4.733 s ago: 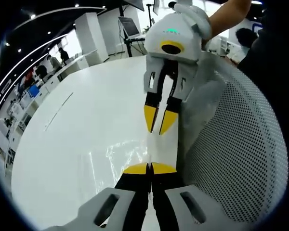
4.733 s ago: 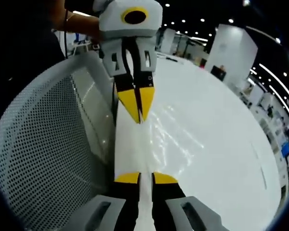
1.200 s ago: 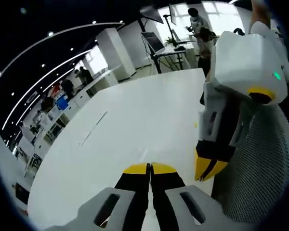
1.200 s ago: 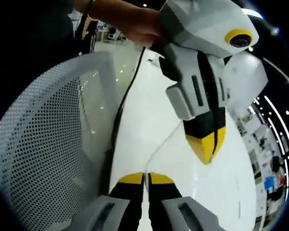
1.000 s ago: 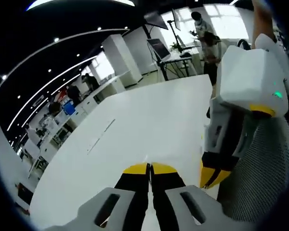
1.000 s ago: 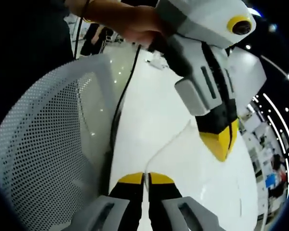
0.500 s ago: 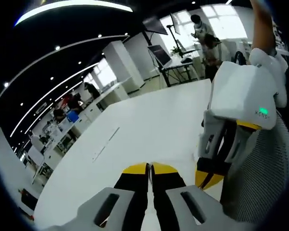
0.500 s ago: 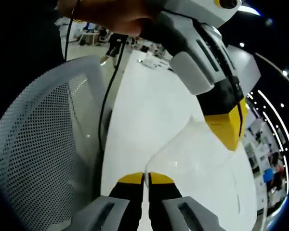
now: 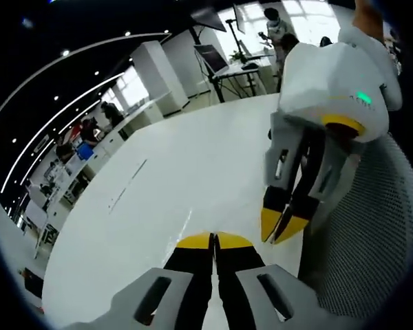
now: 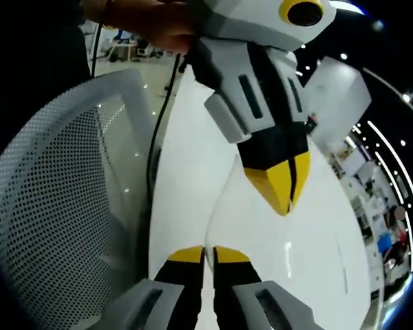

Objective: Open the resealable bag by pulling the two sides of the seal apart until the entire bag opening is separated and visibly accessible.

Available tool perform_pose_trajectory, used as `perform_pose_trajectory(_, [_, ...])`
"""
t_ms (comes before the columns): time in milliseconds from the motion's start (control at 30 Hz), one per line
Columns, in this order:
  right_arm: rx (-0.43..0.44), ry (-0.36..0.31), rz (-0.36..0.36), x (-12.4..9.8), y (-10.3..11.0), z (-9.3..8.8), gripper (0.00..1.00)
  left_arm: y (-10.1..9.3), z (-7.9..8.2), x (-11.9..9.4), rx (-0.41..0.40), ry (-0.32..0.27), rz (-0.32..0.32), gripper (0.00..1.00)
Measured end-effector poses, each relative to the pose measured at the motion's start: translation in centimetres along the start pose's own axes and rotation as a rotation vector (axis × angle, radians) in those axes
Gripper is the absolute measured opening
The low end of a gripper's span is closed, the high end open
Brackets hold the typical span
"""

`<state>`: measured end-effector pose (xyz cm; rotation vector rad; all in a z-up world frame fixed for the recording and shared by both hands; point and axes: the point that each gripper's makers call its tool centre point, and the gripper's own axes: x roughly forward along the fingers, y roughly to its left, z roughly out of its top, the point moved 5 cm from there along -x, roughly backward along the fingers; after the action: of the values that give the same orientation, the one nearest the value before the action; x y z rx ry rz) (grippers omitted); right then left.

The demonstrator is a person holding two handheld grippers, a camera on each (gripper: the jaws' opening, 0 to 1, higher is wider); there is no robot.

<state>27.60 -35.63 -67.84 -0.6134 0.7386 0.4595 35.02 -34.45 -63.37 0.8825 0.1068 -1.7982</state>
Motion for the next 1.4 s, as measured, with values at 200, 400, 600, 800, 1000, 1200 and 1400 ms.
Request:
perform_pose_trajectory(200, [0.139, -0.02, 0.01, -0.4, 0.9, -0.3, 0.06, -0.9, -1.4, 0.5, -0.017, 0.032, -0.027, 0.0])
perform_pose_trajectory(400, [0.327, -0.055, -0.026, -1.8, 0.8, -1.0, 0.08, -1.7, -2.7, 1.0, -0.029, 0.067, -0.047, 0.0])
perform_pose_trajectory(600, [0.379, 0.012, -0.152, -3.9, 0.0, -3.5, 0.11, -2.4, -3.8, 1.4, -0.037, 0.096, -0.07, 0.0])
perform_pose_trajectory(800, [0.481, -0.004, -0.246, -5.8, -0.5, -5.4, 0.22, -2.3, -5.3, 1.8, -0.042, 0.139, -0.075, 0.0])
perform_pose_trajectory(1000, [0.633, -0.048, -0.288, -6.7, -0.9, -6.3, 0.3, -1.0, -5.9, 2.2, -0.057, 0.152, -0.058, 0.0])
perform_pose_trajectory(1200, [0.715, -0.106, -0.327, -7.4, -1.2, -6.1, 0.4, 1.0, -6.1, 2.6, -0.071, 0.157, -0.028, 0.0])
perform_pose_trajectory(1400, [0.758, -0.124, -0.375, -7.9, -0.9, -6.0, 0.42, 3.4, -6.1, 3.6, -0.091, 0.168, 0.015, 0.0])
